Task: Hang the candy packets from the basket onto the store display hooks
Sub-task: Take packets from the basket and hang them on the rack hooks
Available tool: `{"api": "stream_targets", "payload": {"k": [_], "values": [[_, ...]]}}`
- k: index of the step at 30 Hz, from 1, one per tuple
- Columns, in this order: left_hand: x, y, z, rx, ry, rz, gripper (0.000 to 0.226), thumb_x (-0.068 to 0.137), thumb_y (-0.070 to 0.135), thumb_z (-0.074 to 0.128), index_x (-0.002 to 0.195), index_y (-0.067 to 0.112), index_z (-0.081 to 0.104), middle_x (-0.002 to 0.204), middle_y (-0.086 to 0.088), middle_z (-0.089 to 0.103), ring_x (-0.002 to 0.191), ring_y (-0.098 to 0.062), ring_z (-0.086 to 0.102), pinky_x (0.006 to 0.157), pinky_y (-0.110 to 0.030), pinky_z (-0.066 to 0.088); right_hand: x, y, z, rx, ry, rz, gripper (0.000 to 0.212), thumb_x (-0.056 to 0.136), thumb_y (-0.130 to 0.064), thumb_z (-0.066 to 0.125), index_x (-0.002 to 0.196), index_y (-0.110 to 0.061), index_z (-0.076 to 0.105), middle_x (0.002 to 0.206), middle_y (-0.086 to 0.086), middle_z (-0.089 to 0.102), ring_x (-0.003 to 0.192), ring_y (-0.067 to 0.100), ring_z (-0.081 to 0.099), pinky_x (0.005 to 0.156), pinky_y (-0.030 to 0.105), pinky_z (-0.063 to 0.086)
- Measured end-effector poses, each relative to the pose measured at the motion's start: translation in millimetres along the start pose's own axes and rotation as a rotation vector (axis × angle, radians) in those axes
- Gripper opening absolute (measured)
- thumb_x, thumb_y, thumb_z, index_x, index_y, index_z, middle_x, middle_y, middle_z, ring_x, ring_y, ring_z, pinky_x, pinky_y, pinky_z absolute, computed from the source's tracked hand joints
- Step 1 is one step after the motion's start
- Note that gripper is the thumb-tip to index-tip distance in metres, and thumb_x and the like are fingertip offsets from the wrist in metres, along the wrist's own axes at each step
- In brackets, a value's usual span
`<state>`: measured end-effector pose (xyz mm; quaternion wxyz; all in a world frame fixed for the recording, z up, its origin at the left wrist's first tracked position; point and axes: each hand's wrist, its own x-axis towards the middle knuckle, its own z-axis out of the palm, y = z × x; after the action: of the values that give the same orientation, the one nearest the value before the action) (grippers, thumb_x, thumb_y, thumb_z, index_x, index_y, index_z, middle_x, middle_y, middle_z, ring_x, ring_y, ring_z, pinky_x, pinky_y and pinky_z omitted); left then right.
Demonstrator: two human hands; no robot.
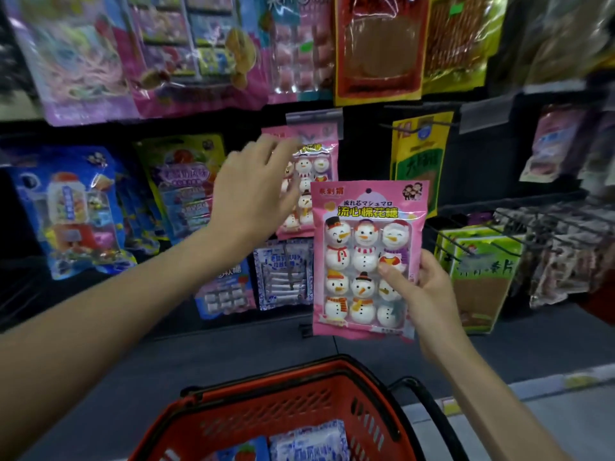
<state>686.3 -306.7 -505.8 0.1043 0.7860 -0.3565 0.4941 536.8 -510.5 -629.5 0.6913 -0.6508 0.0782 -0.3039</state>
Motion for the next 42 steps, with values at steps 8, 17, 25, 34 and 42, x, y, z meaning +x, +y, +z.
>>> {"api": "stream_targets", "payload": {"k": [8,17,25,34,42], "values": [[47,-27,6,0.260,0.086,0.149,0.043,0.100,0.030,0.061,0.140,0.015,0.057,0.128,-0.012,0.062,0.097,-0.033,0.062,0.081,-0.045,0.042,3,3,5,-0.036,-0.013,-0.035,0.018,0.095,-0.012,0.074,0.111,-0.018,0.068,0.105,0.000,0.078,0.099,0.016,0.075,0.088,0.043,0.062],[48,-20,-7,-0.152,0.015,-0.108,0.040,0.111,0.044,0.039,0.129,0.025,0.069,0.118,0.005,0.068,0.103,-0.019,0.065,0.097,-0.044,0.044,9,-2,26,-0.062,-0.017,-0.128,0.028,0.093,-0.012,0.077,0.114,-0.026,0.067,0.104,-0.007,0.077,0.097,0.010,0.074,0.085,0.033,0.059],[66,-17,-2,-0.585,0.024,-0.431,0.036,0.104,0.049,0.055,0.097,0.022,0.078,0.084,0.007,0.075,0.081,-0.012,0.070,0.079,-0.048,0.059,35,-18,52,-0.005,-0.072,-0.158,0.029,0.092,-0.008,0.077,0.113,-0.025,0.068,0.102,-0.007,0.077,0.094,0.010,0.074,0.074,0.020,0.057],[71,-24,3,-0.666,-0.033,-0.458,0.031,0.103,0.043,0.061,0.093,0.020,0.079,0.082,0.005,0.077,0.081,-0.012,0.073,0.082,-0.046,0.060,71,-39,64,0.021,-0.037,-0.166,0.021,0.091,-0.006,0.076,0.104,-0.021,0.069,0.098,0.000,0.077,0.092,0.018,0.075,0.075,0.028,0.058],[68,-24,7,-0.691,-0.005,-0.441,0.032,0.102,0.044,0.062,0.095,0.020,0.081,0.083,-0.002,0.078,0.085,-0.023,0.074,0.082,-0.052,0.060,83,-38,67,0.012,-0.043,-0.154,0.022,0.091,-0.010,0.077,0.107,-0.023,0.070,0.098,-0.005,0.079,0.089,0.013,0.076,0.074,0.029,0.059]]}}
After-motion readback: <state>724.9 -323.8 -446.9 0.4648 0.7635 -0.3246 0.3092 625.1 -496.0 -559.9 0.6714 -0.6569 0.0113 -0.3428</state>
